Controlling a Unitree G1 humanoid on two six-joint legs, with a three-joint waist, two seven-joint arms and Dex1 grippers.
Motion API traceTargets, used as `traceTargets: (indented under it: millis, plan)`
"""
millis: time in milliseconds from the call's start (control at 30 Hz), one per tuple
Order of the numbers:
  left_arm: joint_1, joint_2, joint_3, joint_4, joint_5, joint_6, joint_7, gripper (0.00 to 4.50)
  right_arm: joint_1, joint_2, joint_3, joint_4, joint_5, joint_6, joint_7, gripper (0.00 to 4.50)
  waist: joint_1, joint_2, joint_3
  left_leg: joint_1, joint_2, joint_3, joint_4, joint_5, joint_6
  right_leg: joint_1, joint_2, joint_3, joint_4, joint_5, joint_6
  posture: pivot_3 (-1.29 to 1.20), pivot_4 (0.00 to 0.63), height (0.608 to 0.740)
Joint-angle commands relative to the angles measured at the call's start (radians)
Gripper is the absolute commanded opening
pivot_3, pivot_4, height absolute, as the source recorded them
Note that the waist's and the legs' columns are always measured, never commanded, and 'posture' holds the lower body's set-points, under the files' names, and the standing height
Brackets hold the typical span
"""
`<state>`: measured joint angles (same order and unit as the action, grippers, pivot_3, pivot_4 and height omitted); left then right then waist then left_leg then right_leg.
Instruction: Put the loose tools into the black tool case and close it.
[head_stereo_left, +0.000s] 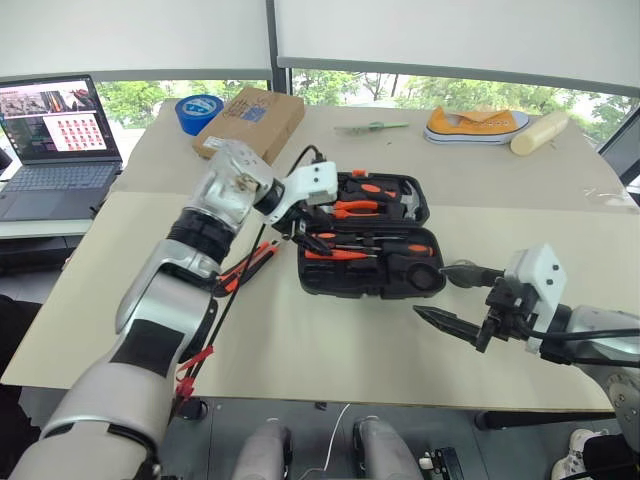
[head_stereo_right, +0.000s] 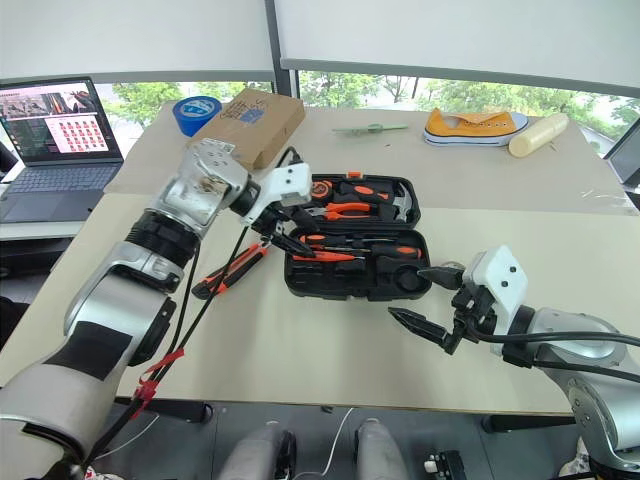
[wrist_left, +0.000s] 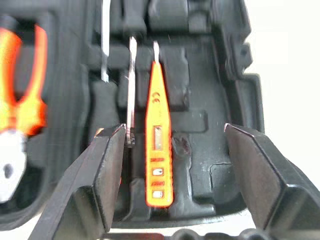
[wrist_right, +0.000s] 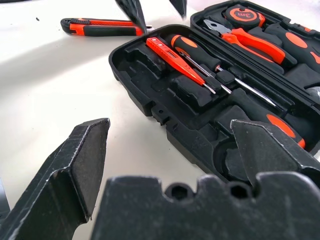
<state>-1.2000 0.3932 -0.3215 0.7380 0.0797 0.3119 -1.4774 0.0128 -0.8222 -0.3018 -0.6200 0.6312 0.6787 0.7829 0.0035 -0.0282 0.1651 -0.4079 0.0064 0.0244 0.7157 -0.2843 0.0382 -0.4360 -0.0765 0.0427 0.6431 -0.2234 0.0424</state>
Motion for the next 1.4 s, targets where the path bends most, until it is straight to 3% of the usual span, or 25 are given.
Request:
traceTargets:
  millis: [33,167,200,633,933,1400]
  plan:
    - [0.049,-0.009,0.063,-0.033,-0.049,0.011,0.068,1.59,-0.015,-0.009,-0.028,-0.012,0.006,-0.025,0.001,4.50,0.000,0.000,0.000,0.000,0.000,0.000,0.000,0.000,0.000,0.000,0.000,0.000,0.000,0.000,0.000,0.00,0.150,0.735]
    - [0.107,-0.040,0.106,-0.036,-0.082,0.001,0.153,0.17,-0.035,-0.014,-0.020,-0.001,0.006,-0.019,0.000,4.50,0.007,0.000,0.000,-0.001,0.000,0.000,0.001,0.000,0.000,0.000,0.000,0.000,0.000,0.000,0.000,0.00,0.150,0.735]
    - [0.122,-0.045,0.111,-0.044,-0.088,-0.005,0.162,0.03,-0.037,-0.014,-0.020,0.000,0.006,-0.018,0.000,4.50,0.008,0.000,0.000,-0.001,-0.001,0.000,0.002,0.000,0.000,0.000,-0.001,0.000,0.000,0.000,0.000,0.00,0.150,0.735]
    - [0.218,-0.094,0.105,-0.025,-0.078,-0.165,0.282,0.03,-0.041,-0.030,-0.027,0.014,0.011,-0.010,0.013,4.50,0.008,0.000,0.000,-0.001,-0.001,0.000,0.001,0.000,0.000,0.000,-0.001,0.000,0.001,0.000,0.000,0.00,0.150,0.735]
    - [0.193,-0.108,0.137,-0.026,-0.137,-0.160,0.239,0.03,-0.036,-0.030,-0.027,0.015,0.009,-0.010,0.015,4.50,0.007,0.000,0.000,0.000,-0.001,0.000,0.001,0.000,0.000,0.000,-0.001,0.000,0.001,0.000,0.000,0.00,0.150,0.735]
    - [0.162,-0.143,0.074,0.203,-0.026,-0.317,0.338,0.03,-0.039,-0.027,-0.022,0.023,0.003,-0.018,0.014,4.50,0.009,0.000,0.000,0.001,-0.001,0.000,0.001,0.000,0.000,0.002,-0.001,0.000,0.000,0.000,0.000,0.00,0.150,0.735]
